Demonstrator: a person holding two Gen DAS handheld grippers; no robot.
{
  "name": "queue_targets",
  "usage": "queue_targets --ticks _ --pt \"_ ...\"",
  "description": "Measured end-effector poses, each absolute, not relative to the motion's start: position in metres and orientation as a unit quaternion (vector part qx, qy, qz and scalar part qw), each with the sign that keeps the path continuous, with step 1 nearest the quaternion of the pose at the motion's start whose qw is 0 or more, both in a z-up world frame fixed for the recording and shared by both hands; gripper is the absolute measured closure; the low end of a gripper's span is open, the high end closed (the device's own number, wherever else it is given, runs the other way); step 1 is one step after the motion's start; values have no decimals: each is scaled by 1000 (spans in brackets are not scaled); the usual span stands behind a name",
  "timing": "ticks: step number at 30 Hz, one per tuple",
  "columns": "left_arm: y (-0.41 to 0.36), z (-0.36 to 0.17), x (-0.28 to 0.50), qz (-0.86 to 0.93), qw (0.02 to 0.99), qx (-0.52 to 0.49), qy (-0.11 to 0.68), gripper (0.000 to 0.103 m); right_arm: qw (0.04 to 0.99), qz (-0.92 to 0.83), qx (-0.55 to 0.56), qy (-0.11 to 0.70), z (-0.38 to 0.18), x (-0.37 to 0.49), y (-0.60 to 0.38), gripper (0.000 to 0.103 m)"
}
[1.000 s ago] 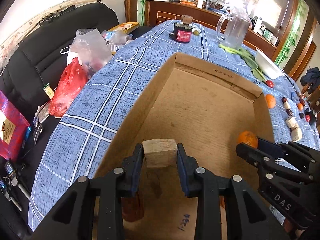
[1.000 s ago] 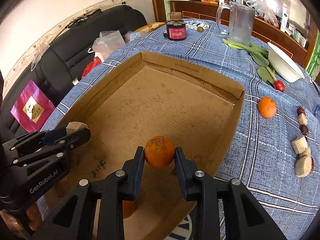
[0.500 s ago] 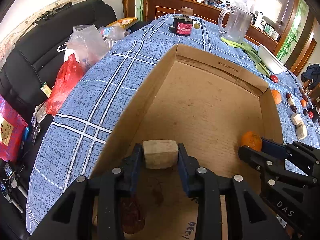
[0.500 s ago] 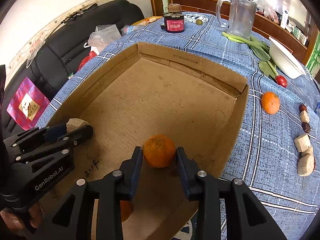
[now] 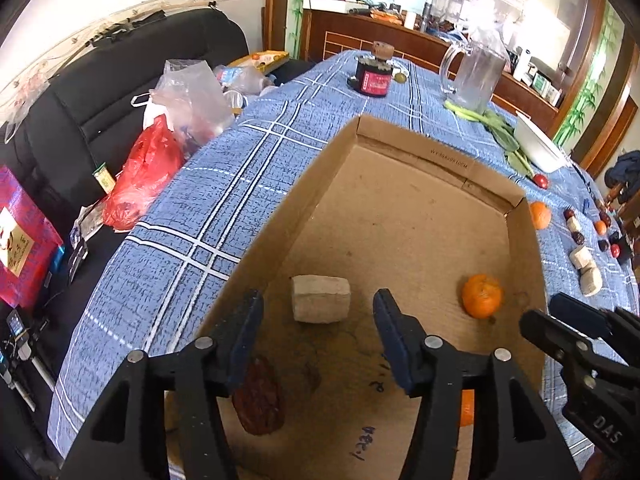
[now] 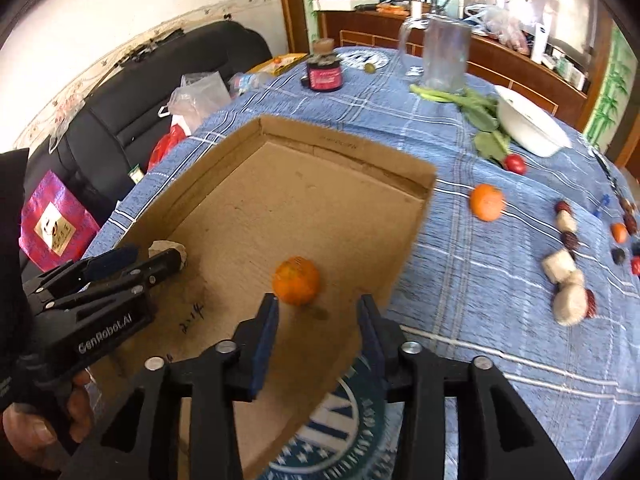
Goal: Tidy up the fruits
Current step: 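Carry the cube and orange into the tray and open both grippers, then grasp the round pastry with the right gripper while the left approaches a beige cube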
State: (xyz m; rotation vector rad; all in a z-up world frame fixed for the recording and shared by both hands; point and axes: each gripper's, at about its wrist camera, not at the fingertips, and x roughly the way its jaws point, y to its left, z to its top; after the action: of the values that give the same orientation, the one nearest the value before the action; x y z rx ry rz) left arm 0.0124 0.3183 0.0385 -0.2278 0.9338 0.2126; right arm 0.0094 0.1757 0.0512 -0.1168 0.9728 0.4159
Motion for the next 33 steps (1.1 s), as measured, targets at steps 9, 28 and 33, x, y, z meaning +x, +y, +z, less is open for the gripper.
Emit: queue_targets --ticks 9,28,33 --pt "279 61 -2 126 888 -100 430 32 875 191 -34 443 64 -13 117 41" --pt "127 70 2 45 897 -31 438 26 886 109 46 449 52 -25 -53 42" --pt "102 62 3 24 892 -16 451 26 885 85 62 453 46 -17 -87 42"
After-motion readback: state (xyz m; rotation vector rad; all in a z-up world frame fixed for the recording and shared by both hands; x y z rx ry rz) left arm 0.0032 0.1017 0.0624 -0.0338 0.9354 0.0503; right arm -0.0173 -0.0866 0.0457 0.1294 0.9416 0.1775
